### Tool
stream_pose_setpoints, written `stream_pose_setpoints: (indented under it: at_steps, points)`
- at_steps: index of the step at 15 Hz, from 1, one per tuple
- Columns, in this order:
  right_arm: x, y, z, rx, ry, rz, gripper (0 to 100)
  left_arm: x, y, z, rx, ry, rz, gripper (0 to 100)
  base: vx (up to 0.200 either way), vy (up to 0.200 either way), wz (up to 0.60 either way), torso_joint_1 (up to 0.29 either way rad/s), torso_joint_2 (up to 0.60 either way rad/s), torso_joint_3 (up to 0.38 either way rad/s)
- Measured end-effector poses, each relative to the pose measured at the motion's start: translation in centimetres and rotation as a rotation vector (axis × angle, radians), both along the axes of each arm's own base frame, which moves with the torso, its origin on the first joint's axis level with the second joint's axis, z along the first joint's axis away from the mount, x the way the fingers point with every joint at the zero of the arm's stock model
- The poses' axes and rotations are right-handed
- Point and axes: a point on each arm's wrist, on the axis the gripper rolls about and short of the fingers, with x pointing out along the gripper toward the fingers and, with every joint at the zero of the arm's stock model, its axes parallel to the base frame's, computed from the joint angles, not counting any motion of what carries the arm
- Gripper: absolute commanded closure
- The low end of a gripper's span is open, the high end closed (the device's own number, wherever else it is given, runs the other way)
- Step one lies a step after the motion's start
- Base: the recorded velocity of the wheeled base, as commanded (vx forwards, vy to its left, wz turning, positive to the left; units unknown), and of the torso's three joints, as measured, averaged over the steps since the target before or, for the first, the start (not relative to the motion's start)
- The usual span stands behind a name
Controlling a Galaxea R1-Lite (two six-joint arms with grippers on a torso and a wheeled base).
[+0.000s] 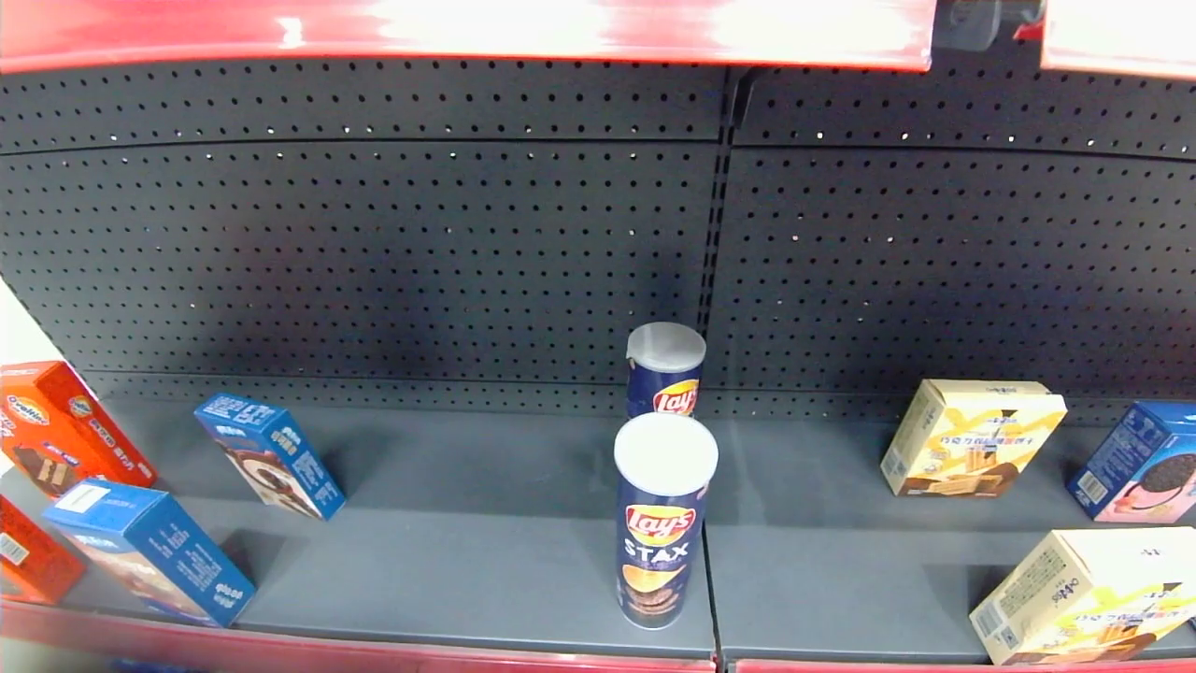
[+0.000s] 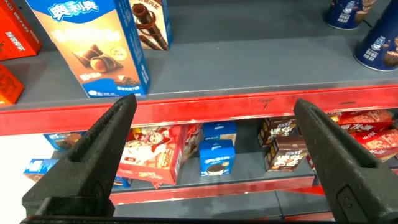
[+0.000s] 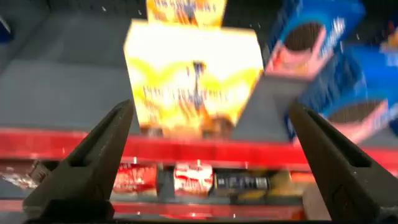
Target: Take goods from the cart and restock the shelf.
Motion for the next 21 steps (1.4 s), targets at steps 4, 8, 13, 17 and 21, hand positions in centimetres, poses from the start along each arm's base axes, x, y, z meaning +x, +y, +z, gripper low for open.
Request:
stream_pose_setpoints:
  at_steps: [4, 8, 13, 17, 21]
  points:
    - [-1.6, -0.2, -1.6, -0.001, -0.031, -0.062, 0, 0.0, 0.0, 0.0, 0.000, 0.000, 0.000, 0, 0.000, 0.000, 0.00, 0.000, 0.00, 0.000]
    - [-1.9, -0.2, -1.6, -0.005, -0.069, -0.066, 0, 0.0, 0.0, 0.0, 0.000, 0.000, 0.001, 0, 0.000, 0.000, -0.30, 0.001, 0.00, 0.000]
    - [-2.0, -0.1, -1.7, 0.014, -0.086, -0.051, 0, 0.0, 0.0, 0.0, 0.001, 0.001, 0.000, 0, 0.000, 0.000, 0.00, 0.000, 0.00, 0.000]
    - [-2.0, -0.1, -1.7, 0.039, -0.090, -0.055, 0, 0.0, 0.0, 0.0, 0.001, 0.001, -0.001, 0, 0.000, 0.000, 0.00, 0.000, 0.00, 0.000]
    - [-2.0, 0.1, -1.7, 0.051, -0.084, 0.043, 0, 0.0, 0.0, 0.0, 0.001, 0.001, 0.000, 0, 0.000, 0.000, 0.00, 0.000, 0.00, 0.000]
